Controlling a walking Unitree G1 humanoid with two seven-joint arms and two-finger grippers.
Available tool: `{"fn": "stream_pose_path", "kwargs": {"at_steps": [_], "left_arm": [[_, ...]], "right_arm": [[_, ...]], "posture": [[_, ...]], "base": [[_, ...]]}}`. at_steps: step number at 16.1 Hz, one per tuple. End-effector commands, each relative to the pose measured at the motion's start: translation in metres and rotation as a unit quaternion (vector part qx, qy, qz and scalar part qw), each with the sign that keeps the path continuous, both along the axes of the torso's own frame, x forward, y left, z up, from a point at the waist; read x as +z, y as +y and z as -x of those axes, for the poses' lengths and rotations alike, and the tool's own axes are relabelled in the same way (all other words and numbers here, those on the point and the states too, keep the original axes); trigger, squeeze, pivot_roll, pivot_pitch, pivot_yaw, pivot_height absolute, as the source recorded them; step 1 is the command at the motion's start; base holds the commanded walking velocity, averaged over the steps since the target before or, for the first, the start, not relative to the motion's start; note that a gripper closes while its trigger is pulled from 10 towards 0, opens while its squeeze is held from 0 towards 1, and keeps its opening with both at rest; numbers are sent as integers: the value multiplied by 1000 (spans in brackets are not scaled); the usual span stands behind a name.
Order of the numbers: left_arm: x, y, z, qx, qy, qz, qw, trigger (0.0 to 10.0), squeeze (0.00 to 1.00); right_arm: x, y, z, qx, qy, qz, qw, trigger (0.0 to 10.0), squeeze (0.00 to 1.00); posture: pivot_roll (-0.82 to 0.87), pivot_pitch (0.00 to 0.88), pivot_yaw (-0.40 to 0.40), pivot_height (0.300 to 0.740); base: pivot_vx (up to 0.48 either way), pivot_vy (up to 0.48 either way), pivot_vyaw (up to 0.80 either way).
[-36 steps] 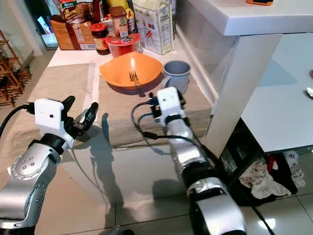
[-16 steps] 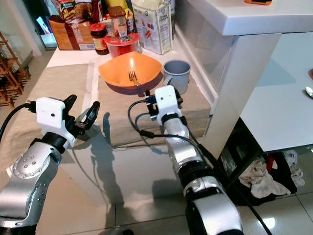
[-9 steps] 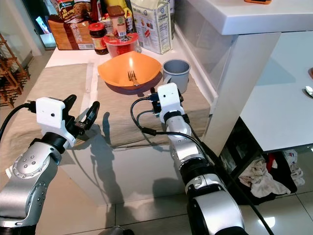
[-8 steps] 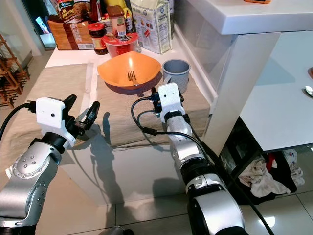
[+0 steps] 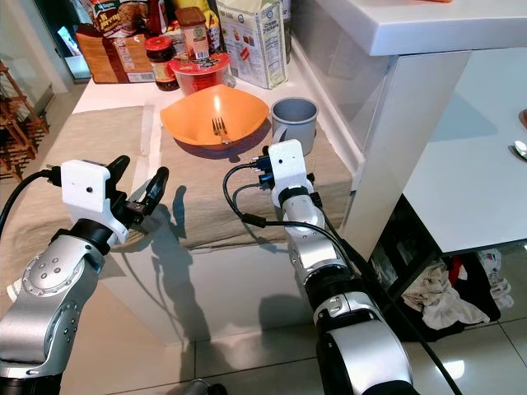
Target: Setting the table
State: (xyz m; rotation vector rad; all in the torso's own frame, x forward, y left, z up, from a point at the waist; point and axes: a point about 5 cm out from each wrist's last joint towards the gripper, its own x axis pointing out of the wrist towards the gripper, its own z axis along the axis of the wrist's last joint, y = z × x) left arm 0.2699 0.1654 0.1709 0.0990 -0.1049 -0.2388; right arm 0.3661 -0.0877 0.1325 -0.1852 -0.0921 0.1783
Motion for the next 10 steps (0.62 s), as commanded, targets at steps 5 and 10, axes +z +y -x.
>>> {"fn": "stream_pose_path", "kwargs": {"at_steps": [5,10], "left_arm": [[1,0,-3,-4,-1,-4,1000,10000,0],[2,-1,-6,-5,-3,-2,1000,10000,0]], "right_arm": [[0,1,0,8,4,-6,1000,0,0],[0,-2,2,13,-3,-8,1000,0,0]], "posture": [[15,21,88,740],[9,19,92,740]], "base": [[0,0,0],[0,0,0]]}}
